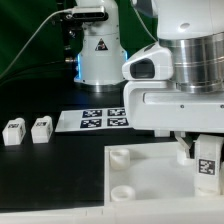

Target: Assemble one leg

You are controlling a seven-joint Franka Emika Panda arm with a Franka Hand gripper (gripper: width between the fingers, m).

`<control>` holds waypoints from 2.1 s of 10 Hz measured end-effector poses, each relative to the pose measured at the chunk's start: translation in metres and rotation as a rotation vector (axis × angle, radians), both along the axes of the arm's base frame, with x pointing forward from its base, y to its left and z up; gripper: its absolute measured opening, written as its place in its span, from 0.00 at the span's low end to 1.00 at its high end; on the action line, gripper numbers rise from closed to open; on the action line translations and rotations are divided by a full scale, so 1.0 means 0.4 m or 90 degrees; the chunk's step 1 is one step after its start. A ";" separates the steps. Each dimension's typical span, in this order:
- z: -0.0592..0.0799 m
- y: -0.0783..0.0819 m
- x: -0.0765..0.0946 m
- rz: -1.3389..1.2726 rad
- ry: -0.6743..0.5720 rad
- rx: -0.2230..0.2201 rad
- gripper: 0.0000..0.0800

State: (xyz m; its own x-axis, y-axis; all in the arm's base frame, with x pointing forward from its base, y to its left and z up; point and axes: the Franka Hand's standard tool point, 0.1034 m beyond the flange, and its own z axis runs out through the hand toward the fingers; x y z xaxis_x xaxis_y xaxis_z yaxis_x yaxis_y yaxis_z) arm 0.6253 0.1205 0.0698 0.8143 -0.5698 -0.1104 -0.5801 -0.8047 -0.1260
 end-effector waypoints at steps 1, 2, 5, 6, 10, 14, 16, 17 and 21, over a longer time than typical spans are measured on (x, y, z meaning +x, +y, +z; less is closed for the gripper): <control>0.000 -0.010 0.004 -0.086 0.013 0.020 0.36; -0.002 -0.018 0.008 -0.207 0.028 0.036 0.36; -0.002 -0.013 0.013 -0.506 0.075 0.073 0.37; -0.003 -0.003 0.011 -0.556 0.088 0.073 0.37; -0.004 0.000 0.010 -0.549 0.088 0.075 0.59; 0.015 0.016 0.003 -0.221 0.021 0.048 0.80; 0.009 0.009 0.002 -0.095 -0.004 0.047 0.81; 0.009 0.005 0.000 -0.024 -0.011 0.038 0.81; 0.017 -0.017 0.013 0.318 -0.041 -0.007 0.81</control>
Offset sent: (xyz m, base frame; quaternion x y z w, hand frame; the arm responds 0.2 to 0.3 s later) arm 0.0046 -0.0122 -0.0073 0.0935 -0.0205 0.4037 0.9099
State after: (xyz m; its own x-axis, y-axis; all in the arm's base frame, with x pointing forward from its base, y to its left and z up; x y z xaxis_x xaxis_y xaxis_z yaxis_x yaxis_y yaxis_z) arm 0.6306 0.1136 0.0764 0.9928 -0.1098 -0.0477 -0.1155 -0.9836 -0.1387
